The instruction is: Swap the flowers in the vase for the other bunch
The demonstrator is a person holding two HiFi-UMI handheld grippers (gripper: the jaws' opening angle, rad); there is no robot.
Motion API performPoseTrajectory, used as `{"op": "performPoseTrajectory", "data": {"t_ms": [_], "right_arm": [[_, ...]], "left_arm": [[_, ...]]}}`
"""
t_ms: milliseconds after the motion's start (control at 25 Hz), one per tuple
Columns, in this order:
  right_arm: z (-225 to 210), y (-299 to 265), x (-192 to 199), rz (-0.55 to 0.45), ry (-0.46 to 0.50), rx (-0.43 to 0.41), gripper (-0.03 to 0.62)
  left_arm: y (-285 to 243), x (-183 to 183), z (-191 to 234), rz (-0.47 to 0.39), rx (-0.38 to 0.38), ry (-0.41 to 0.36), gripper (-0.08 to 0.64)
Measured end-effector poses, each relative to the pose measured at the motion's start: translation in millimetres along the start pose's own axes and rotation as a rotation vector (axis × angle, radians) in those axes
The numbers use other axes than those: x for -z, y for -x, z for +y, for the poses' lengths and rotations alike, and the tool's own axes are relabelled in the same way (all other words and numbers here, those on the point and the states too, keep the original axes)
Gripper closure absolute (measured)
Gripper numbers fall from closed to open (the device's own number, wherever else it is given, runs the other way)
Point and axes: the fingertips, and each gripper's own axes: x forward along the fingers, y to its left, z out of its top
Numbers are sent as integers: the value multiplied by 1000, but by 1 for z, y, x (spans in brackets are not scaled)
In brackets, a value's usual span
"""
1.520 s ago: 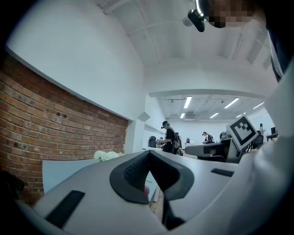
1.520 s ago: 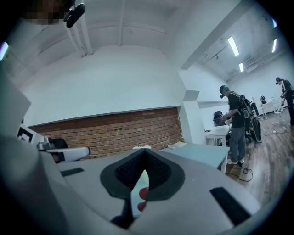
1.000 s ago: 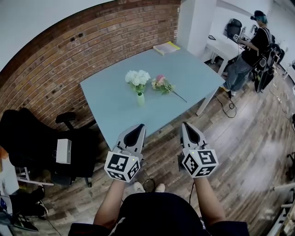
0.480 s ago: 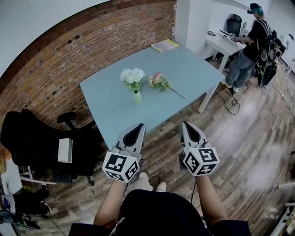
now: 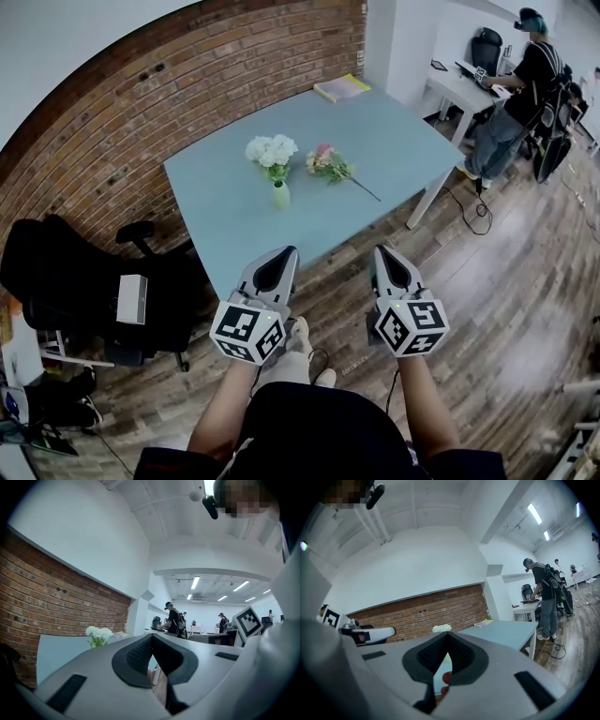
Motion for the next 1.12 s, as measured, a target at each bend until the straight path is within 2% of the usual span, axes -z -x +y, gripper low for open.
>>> {"op": "performPoseTrajectory", "data": {"t_ms": [600,1120], "right_arm": [[-19,-71,-7,13,-3,-23,580],[-28,-139,-16,38,-9,-19,580]], "left_arm": [[-56,-1,51,4,-36,27,557],[-103,-7,102,25,-36,50,557]]}}
